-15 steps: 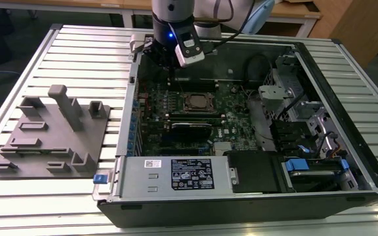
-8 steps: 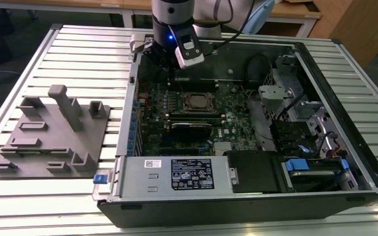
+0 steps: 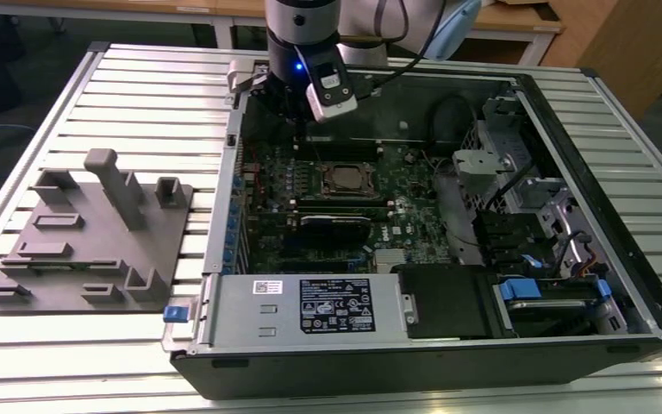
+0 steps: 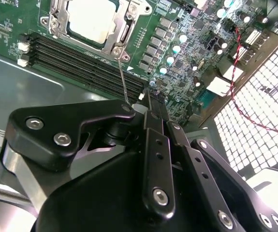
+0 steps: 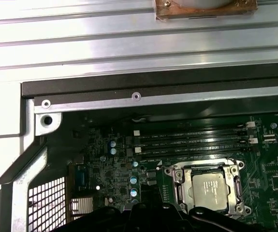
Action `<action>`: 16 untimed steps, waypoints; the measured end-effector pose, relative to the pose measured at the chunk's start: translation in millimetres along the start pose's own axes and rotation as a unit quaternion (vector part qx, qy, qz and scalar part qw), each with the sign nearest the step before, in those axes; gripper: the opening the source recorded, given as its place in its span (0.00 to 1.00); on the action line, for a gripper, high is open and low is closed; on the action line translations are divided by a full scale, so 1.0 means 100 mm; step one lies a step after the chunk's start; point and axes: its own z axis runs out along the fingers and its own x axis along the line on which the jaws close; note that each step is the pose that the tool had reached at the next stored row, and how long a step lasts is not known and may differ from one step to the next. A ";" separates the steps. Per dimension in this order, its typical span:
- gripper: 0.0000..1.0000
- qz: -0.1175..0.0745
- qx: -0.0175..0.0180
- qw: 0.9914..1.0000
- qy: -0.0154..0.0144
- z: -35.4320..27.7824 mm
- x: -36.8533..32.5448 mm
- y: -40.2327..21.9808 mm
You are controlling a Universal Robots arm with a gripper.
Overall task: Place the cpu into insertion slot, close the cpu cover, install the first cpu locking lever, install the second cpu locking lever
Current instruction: 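Install the first cpu locking lever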
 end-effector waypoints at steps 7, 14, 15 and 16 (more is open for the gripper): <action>0.11 0.000 0.000 1.000 0.000 0.017 0.002 -0.003; 0.11 0.000 0.000 1.000 0.001 0.068 0.002 -0.012; 0.11 0.000 0.000 1.000 0.001 0.068 0.002 -0.012; 0.11 0.000 0.000 1.000 0.001 0.068 0.002 -0.012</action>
